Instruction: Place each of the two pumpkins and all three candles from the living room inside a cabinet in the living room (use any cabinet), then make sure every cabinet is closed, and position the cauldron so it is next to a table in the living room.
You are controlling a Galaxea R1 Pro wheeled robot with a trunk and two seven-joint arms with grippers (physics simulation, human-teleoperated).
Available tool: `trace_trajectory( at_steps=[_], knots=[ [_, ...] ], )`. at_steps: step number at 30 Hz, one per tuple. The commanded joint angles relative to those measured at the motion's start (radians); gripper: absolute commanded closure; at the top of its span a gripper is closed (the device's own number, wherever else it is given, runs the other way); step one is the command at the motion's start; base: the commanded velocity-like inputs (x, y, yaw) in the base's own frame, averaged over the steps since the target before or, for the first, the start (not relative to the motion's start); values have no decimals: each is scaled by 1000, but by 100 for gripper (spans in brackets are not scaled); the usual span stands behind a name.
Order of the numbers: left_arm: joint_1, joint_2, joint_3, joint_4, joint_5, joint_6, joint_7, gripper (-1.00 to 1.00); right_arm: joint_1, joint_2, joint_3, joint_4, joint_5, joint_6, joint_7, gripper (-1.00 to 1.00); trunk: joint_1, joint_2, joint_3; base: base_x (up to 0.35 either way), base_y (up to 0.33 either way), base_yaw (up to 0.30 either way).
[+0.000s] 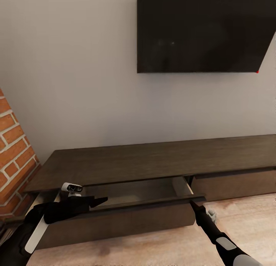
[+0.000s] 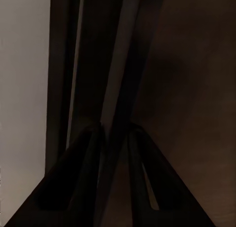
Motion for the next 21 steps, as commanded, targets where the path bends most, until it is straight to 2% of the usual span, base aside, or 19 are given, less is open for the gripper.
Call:
trace_trajectory(
  at_steps=[1, 21],
  knots=[
    [-1, 0, -1, 0, 0, 10, -3, -100, -1, 0, 30, 0, -13, 18, 10, 100, -1, -1, -1, -40, 0, 0],
    [-1, 0, -1, 0, 0, 10, -3, -100, -1, 2, 31, 0, -13, 18, 10, 100, -1, -1, -1, -75, 0, 0]
  ],
)
